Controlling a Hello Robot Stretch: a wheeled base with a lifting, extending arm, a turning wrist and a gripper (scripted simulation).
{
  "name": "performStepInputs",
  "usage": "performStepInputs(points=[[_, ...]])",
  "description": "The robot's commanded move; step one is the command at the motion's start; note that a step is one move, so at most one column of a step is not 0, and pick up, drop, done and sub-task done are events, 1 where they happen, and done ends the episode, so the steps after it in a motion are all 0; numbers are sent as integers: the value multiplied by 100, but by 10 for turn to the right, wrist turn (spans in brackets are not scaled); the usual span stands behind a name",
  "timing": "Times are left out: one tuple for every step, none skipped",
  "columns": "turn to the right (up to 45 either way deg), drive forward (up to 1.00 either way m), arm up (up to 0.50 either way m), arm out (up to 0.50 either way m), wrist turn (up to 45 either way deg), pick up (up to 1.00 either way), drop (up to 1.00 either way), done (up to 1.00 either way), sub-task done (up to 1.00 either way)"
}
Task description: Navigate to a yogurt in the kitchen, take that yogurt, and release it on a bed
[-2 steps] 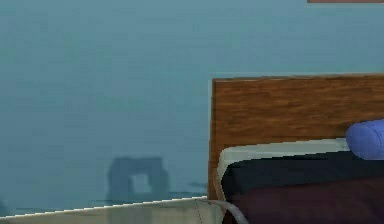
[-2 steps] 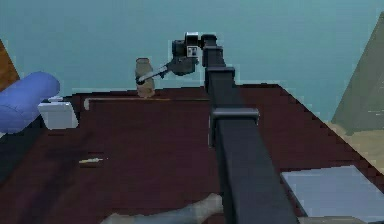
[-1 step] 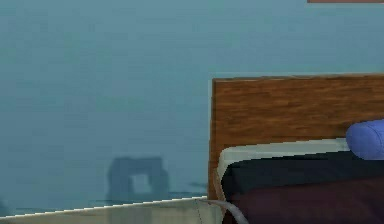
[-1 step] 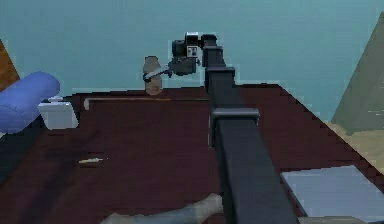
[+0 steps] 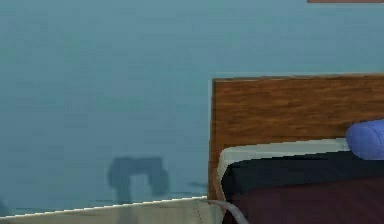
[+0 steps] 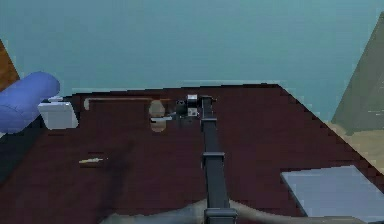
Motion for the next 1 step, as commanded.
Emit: performStepInputs(points=[[0, 0, -32, 0, 0, 0, 0, 0, 0]])
